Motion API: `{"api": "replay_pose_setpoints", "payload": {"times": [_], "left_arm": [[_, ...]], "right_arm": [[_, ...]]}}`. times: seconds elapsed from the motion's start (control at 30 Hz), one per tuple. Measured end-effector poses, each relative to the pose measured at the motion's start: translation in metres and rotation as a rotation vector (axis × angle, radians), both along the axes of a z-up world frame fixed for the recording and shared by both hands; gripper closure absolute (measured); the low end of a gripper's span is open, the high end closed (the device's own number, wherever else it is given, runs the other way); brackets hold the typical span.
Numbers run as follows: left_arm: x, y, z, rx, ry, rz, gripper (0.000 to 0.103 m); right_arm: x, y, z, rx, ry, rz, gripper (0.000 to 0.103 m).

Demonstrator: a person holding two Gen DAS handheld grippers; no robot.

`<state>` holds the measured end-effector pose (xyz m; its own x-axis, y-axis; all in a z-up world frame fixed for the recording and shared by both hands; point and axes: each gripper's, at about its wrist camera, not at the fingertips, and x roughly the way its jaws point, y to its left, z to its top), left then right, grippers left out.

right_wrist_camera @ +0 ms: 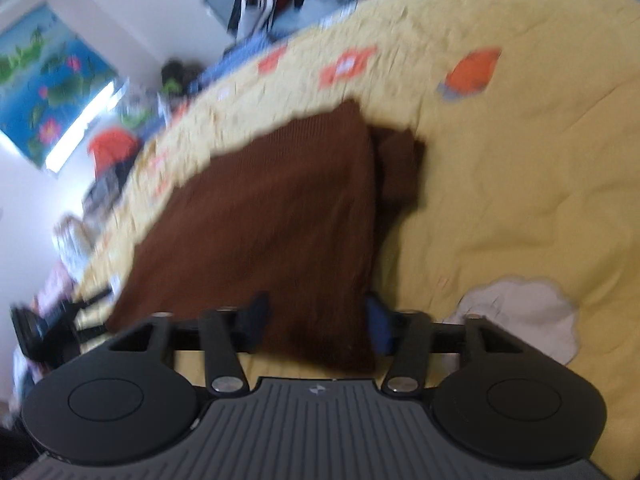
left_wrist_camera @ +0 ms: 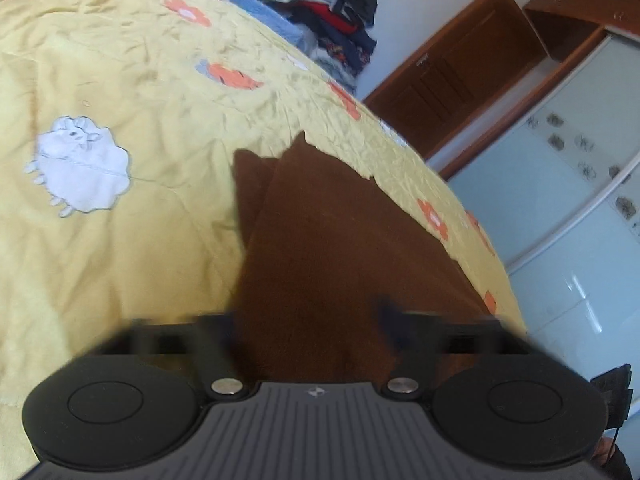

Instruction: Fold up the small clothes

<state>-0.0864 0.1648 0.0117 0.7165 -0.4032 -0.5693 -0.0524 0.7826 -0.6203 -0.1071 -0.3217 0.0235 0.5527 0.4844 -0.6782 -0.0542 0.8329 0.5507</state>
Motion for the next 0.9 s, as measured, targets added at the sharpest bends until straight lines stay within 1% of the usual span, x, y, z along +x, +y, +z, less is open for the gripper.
{"api": "replay_pose_setpoints", "payload": {"times": [0.03, 0.07, 0.1, 0.13, 0.2, 0.23, 0.27, 0.3, 0.33, 0.37, 0.4, 0.43, 0.47, 0.5, 0.53, 0.57, 0.6, 0.63, 0.67, 0.7, 0.77, 0.83, 0.9], "left_arm": [[0.003, -0.002, 0.001, 0.040, 0.018, -0.007, 0.092], [0.005, -0.002, 0.004, 0.056, 0.026, -0.017, 0.093], [0.004, -0.001, 0.010, 0.061, 0.020, -0.031, 0.093], [0.002, 0.001, 0.018, 0.091, 0.007, -0.047, 0.094], [0.001, 0.004, 0.027, 0.179, 0.001, -0.079, 0.095], [0.002, 0.006, 0.024, 0.219, 0.013, -0.076, 0.098], [0.004, 0.010, 0.018, 0.253, 0.035, -0.068, 0.098], [0.005, 0.014, 0.011, 0.257, 0.056, -0.065, 0.097], [0.005, 0.018, 0.008, 0.235, 0.064, -0.061, 0.096], [0.002, 0.020, 0.010, 0.216, 0.056, -0.046, 0.095], [-0.003, 0.022, 0.016, 0.211, 0.038, -0.022, 0.093], [-0.009, 0.022, 0.024, 0.225, 0.010, 0.000, 0.093], [-0.013, 0.018, 0.032, 0.255, -0.029, 0.006, 0.093], [-0.017, 0.011, 0.041, 0.289, -0.074, -0.006, 0.092], [-0.019, 0.001, 0.048, 0.320, -0.117, -0.031, 0.086], [-0.020, -0.012, 0.053, 0.345, -0.150, -0.065, 0.079], [-0.018, -0.026, 0.055, 0.364, -0.176, -0.113, 0.056], [-0.015, -0.041, 0.053, 0.386, -0.196, -0.164, 0.029], [-0.011, -0.058, 0.050, 0.420, -0.218, -0.198, 0.024], [-0.007, -0.073, 0.044, 0.450, -0.230, -0.230, 0.025], [0.006, -0.097, 0.032, 0.509, -0.206, -0.279, 0.025], [0.014, -0.111, 0.019, 0.554, -0.195, -0.303, 0.025], [0.017, -0.117, 0.009, 0.599, -0.189, -0.295, 0.025]], "right_arm": [[0.000, 0.005, -0.003, -0.019, 0.004, 0.021, 0.087], [-0.001, 0.009, -0.002, -0.025, -0.002, 0.043, 0.087], [-0.003, 0.012, 0.002, -0.009, -0.011, 0.072, 0.088], [-0.007, 0.015, 0.009, -0.010, -0.030, 0.105, 0.089], [-0.016, 0.019, 0.022, -0.070, -0.044, 0.155, 0.090], [-0.019, 0.015, 0.023, -0.117, -0.032, 0.152, 0.090], [-0.018, 0.009, 0.019, -0.162, -0.006, 0.137, 0.090], [-0.017, 0.002, 0.010, -0.186, 0.027, 0.118, 0.090], [-0.018, -0.003, 0.006, -0.170, 0.037, 0.109, 0.090], [-0.019, -0.003, 0.006, -0.141, 0.032, 0.103, 0.089], [-0.020, -0.002, 0.008, -0.136, 0.027, 0.098, 0.087], [-0.021, -0.001, 0.011, -0.138, 0.019, 0.083, 0.071], [-0.021, -0.002, 0.014, -0.129, 0.014, 0.058, 0.045], [-0.020, -0.006, 0.018, -0.121, 0.010, 0.029, 0.032], [-0.020, -0.007, 0.023, -0.120, -0.014, 0.001, 0.023], [-0.017, -0.008, 0.030, -0.117, -0.053, -0.020, 0.023], [-0.011, -0.009, 0.036, -0.102, -0.082, -0.030, 0.023], [-0.001, -0.009, 0.042, -0.082, -0.107, -0.041, 0.023], [0.013, -0.007, 0.047, -0.071, -0.130, -0.055, 0.023], [0.027, -0.002, 0.051, -0.068, -0.153, -0.057, 0.023], [0.064, 0.007, 0.055, -0.056, -0.194, -0.038, 0.019], [0.108, 0.009, 0.045, -0.044, -0.154, -0.047, 0.020], [0.145, 0.012, 0.033, -0.113, -0.099, -0.071, 0.020]]}}
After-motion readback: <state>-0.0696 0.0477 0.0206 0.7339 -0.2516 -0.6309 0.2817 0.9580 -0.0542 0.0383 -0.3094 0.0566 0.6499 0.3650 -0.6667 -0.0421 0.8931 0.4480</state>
